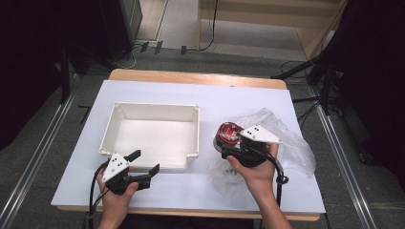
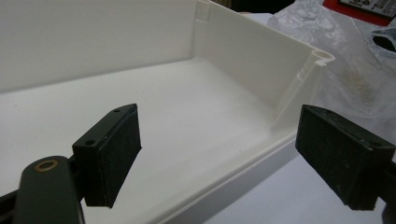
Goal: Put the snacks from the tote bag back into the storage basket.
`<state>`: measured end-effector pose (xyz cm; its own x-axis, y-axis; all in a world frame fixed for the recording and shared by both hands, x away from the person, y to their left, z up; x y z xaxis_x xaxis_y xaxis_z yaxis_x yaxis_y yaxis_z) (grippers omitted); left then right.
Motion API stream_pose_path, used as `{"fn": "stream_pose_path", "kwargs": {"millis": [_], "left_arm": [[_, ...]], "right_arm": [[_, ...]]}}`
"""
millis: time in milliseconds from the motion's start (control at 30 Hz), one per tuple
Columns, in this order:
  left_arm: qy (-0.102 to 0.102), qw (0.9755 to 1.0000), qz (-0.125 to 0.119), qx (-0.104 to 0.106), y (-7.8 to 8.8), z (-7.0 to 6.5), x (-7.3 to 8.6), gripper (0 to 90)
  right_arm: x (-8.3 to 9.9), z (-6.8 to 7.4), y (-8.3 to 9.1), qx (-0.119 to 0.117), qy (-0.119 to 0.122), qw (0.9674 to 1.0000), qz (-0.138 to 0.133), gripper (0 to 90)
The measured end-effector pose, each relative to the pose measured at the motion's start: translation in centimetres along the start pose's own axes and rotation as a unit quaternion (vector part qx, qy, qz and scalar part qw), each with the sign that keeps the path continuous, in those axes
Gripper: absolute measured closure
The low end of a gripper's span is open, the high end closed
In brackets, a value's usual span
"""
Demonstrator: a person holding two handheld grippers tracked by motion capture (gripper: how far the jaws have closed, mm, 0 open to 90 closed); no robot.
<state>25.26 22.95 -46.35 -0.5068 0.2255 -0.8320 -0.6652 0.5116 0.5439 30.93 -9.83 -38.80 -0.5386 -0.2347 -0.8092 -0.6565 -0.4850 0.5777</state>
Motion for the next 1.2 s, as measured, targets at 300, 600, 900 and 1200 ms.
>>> {"fn": "stream_pose_path", "kwargs": {"millis": [300, 600, 900, 1200], "left_arm": [[-0.011, 0.9999, 0.004, 0.008, -0.3, -0.5, 0.0, 14.1], [-0.013, 0.9997, -0.022, 0.006, 0.8, -0.1, -0.3, 13.9], [-0.012, 0.9992, -0.036, -0.009, 2.0, 0.7, -0.3, 11.1], [-0.007, 0.9994, -0.033, -0.012, 2.5, 1.2, -0.1, 8.0]], "right_arm": [[-0.4, 1.7, -1.4, -0.009, 0.014, 0.9998, 0.01, 25.8], [-1.2, 3.1, -1.7, -0.032, 0.032, 0.999, 0.005, 25.9], [-1.5, 4.4, -2.3, -0.049, 0.052, 0.9974, 0.005, 25.8], [-1.8, 4.7, -3.1, -0.065, 0.053, 0.9965, 0.006, 25.8]]}}
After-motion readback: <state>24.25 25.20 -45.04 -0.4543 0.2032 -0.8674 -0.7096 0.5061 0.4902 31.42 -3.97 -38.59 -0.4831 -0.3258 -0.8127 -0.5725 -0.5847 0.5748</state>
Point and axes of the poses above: each handheld gripper's, and its own axes: y roughly backward along the jaws, x roughly out of its underside, z roughly to its left, the point moved 3 cm from there along -y, roughly forward along the jaws, and after that the axes turned 11 degrees about z, right-handed, at the moved point
